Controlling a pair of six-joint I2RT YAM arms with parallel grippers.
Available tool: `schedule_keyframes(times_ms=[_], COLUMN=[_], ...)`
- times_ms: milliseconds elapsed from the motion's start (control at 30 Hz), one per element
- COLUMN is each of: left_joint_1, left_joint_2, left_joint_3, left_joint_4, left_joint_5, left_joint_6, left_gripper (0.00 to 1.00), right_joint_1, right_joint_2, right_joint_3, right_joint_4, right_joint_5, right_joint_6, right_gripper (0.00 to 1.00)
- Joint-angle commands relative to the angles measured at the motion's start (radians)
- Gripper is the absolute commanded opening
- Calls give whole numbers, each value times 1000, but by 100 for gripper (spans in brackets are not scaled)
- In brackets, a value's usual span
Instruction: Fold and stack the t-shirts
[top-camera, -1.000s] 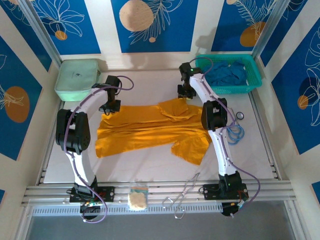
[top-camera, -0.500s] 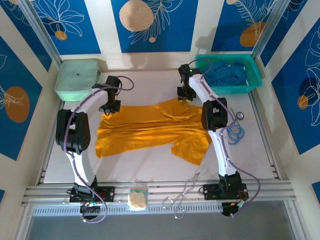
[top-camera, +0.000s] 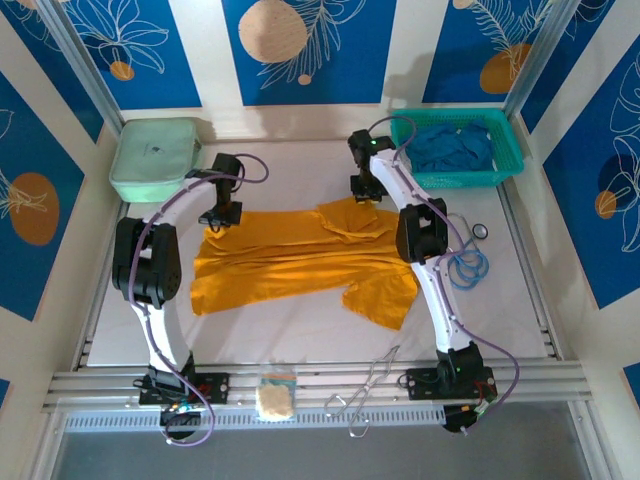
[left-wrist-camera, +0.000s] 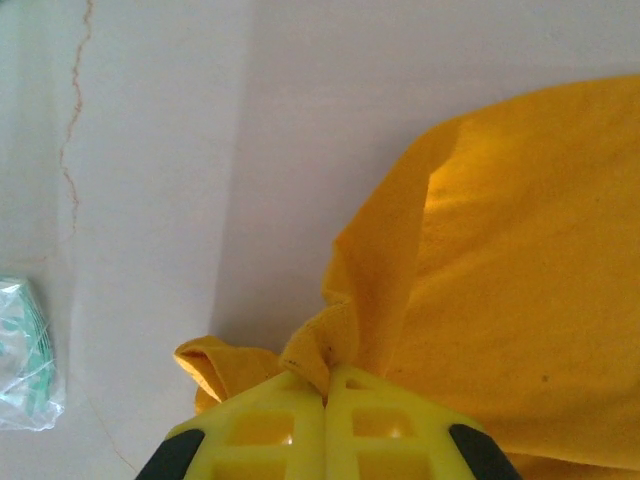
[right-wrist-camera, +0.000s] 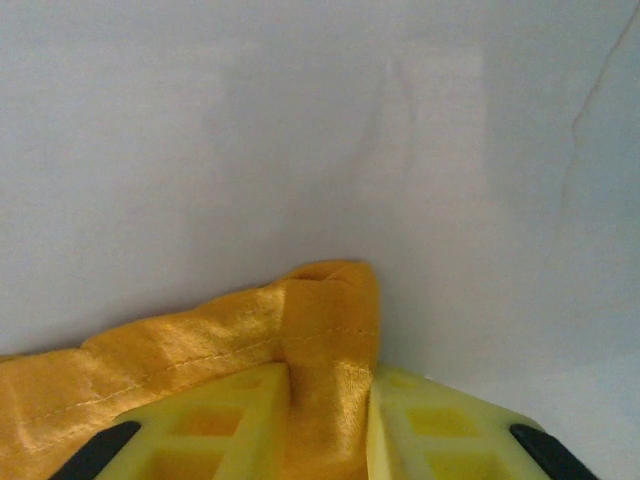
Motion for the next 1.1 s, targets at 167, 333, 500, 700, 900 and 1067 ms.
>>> schedule_keyframes(times_ms=[167,333,500,700,900,1067], left_joint_1=[-16,-37,-64,-64,-64,-63], left_joint_2=[-2,-47,-153,-355,-546,-708], left_joint_3=[-33,8,123,274,429,507], left_joint_4=[18,1,-68,-170,-270,-276], left_joint_5=[4,6,-2,-11,-33,35], left_joint_6=[8,6,10,13,23,60], left_gripper=[0,0,0,0,0,0], right_joint_1=[-3,-6,4,43,112,174], right_joint_2=[78,-77,-429,-908,-1227,-1339], right_joint_3=[-43,-50,-192,-430,-436,-221], right_joint_4=[1,-1,50,128,104,19], right_joint_5=[-64,-33,0,61,107,113], right_joint_6=[35,-3,-32,-80,-129,-157], right_gripper=[0,0,0,0,0,0])
